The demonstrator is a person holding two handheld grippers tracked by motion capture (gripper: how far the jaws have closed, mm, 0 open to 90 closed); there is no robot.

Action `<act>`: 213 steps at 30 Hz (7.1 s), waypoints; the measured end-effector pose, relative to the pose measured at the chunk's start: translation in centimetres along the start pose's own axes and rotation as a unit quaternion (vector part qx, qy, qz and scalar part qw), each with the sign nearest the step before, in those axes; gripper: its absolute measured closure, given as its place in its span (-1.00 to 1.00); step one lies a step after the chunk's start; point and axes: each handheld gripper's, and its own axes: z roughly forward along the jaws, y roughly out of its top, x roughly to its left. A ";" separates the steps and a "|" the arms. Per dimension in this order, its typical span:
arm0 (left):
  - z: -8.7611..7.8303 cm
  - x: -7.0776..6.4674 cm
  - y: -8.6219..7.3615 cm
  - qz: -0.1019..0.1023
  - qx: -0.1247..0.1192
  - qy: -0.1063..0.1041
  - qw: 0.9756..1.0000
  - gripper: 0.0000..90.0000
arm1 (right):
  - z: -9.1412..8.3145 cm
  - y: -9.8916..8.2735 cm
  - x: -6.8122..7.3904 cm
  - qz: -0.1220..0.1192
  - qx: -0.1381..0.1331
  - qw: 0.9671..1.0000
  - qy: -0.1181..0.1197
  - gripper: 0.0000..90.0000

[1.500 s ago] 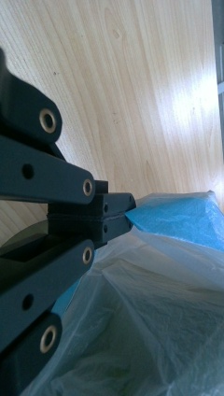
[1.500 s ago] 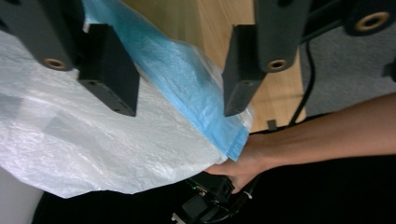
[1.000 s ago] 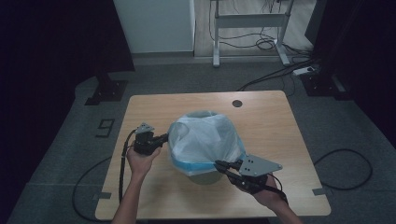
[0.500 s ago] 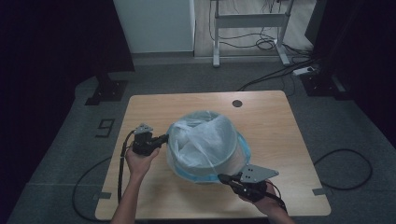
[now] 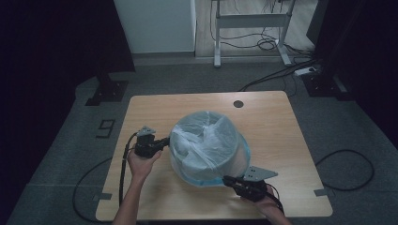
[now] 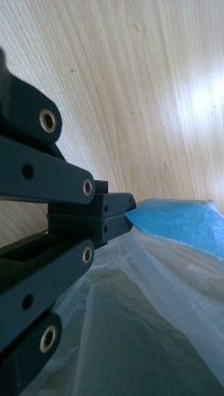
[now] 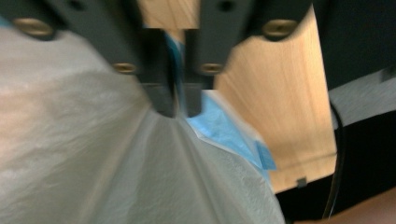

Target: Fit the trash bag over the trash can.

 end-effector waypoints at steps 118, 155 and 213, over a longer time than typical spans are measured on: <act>1.3 -9.4 10.3 0.303 0.201 -0.109 0.925 0.45 | -5.6 -1.0 -4.6 0.094 -0.063 0.991 -0.069 -0.05; 3.1 -11.8 14.4 0.278 0.087 -0.184 0.939 0.40 | -5.8 -1.3 -5.1 0.103 -0.063 0.990 -0.071 -0.06; -2.3 -11.3 11.2 0.313 0.094 -0.133 0.936 0.08 | -5.8 -1.6 -4.8 0.099 -0.055 0.991 -0.076 -0.07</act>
